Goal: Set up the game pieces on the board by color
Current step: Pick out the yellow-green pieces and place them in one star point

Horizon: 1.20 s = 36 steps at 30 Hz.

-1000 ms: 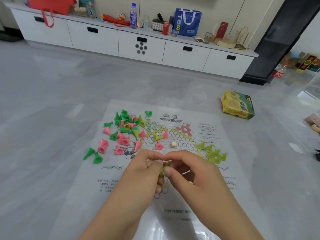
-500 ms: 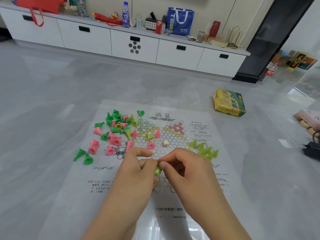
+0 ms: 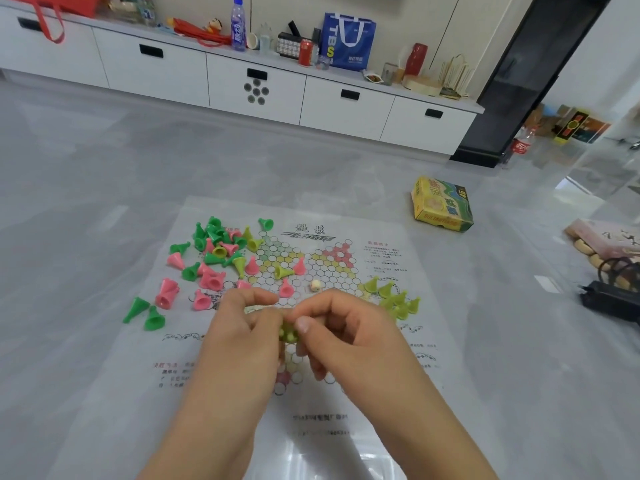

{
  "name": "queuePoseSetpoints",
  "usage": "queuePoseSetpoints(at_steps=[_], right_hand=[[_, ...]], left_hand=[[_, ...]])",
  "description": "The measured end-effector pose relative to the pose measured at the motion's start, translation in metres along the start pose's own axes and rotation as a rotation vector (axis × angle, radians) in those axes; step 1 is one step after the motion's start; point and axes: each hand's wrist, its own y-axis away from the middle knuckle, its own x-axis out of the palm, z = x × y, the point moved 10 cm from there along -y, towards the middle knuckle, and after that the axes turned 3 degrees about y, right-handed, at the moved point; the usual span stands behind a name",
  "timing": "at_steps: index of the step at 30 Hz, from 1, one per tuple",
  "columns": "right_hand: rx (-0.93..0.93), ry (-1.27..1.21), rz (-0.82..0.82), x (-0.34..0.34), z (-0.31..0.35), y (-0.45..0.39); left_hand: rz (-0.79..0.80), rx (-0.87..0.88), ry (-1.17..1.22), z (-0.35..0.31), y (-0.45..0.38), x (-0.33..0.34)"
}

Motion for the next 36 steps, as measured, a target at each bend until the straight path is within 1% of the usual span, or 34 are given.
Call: queuePoseSetpoints(at_steps=[3,7,11,13,16,17,19,23,24,28,36], right_hand=[[-0.014,0.043,0.010,0.001,-0.002,0.001],[-0.056,0.037,0.030,0.004,0.002,0.002],[-0.097,0.135,-0.034,-0.007,0.011,0.006],[-0.102,0.151,-0.153,-0.032,0.018,0.006],[-0.071,0.055,-0.471,-0.097,0.012,0.005],[-0.043,0.023,-0.550,-0.115,0.005,0.003],[0.021,0.049,-0.617,-0.134,-0.010,-0.005],[0.120,0.378,-0.593,-0.140,-0.036,-0.026],[0.130,0.421,-0.577,-0.138,-0.040,-0.030],[0.134,0.364,-0.546,-0.131,-0.054,-0.038],[0.157,0.477,-0.500,-0.130,-0.061,-0.042]], left_hand=[[0.001,0.073,-0.071,-0.009,0.002,-0.001],[-0.037,0.033,-0.027,-0.008,0.001,-0.007],[-0.001,0.022,0.013,-0.007,0.003,0.000],[0.029,0.025,0.026,-0.007,0.004,0.004],[0.037,0.032,0.077,-0.009,0.003,0.004],[0.030,0.026,0.091,-0.008,0.002,0.003],[0.025,0.006,0.103,-0.007,0.000,0.003],[0.032,-0.003,0.126,-0.006,-0.003,0.005],[0.033,-0.002,0.131,-0.006,-0.003,0.005],[0.029,0.005,0.151,-0.006,-0.007,0.005],[0.031,0.000,0.164,-0.006,-0.008,0.006]])
